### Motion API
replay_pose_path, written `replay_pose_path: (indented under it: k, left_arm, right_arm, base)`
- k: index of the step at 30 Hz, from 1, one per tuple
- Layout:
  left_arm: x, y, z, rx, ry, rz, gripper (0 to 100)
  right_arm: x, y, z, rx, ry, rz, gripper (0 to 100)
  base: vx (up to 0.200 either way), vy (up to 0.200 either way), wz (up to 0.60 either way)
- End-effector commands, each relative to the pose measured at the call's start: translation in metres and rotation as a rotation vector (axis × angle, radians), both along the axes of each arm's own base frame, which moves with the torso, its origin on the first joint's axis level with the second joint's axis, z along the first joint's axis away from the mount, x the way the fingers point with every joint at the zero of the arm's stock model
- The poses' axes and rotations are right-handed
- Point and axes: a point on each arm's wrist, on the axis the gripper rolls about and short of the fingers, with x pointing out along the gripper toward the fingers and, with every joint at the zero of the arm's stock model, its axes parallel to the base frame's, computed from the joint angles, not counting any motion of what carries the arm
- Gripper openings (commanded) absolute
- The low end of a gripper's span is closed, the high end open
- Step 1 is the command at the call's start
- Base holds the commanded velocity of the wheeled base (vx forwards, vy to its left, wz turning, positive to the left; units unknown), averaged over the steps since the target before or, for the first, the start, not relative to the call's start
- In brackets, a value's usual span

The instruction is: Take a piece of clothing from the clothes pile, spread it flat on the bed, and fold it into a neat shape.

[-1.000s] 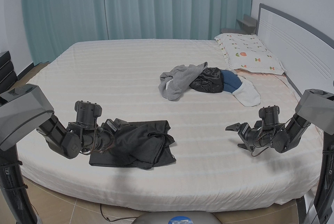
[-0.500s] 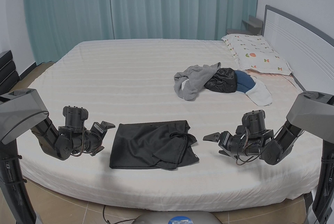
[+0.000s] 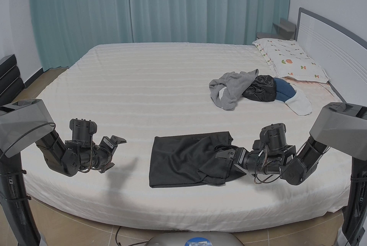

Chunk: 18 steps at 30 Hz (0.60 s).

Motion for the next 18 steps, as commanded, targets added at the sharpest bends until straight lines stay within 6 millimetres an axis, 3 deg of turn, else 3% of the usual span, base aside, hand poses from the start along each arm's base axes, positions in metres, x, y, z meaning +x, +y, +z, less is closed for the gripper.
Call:
replay_pose_path:
  k: [1,7,18]
  left_arm:
    - [0.0,0.0,-0.002,0.0,0.005,0.0,100]
    - [-0.001,0.0,-0.003,0.004,0.009,-0.003,100]
    - [-0.002,0.0,-0.003,0.008,0.007,-0.005,100]
  right_arm:
    - [0.0,-0.001,-0.009,-0.017,0.017,0.006,100]
    - [-0.002,-0.015,-0.018,-0.078,0.012,0.007,100]
    - [-0.011,-0.035,-0.009,-0.121,-0.024,-0.002,100]
  base:
    - [0.0,0.0,0.0]
    - [0.0,0.0,0.0]
    - [0.0,0.0,0.0]
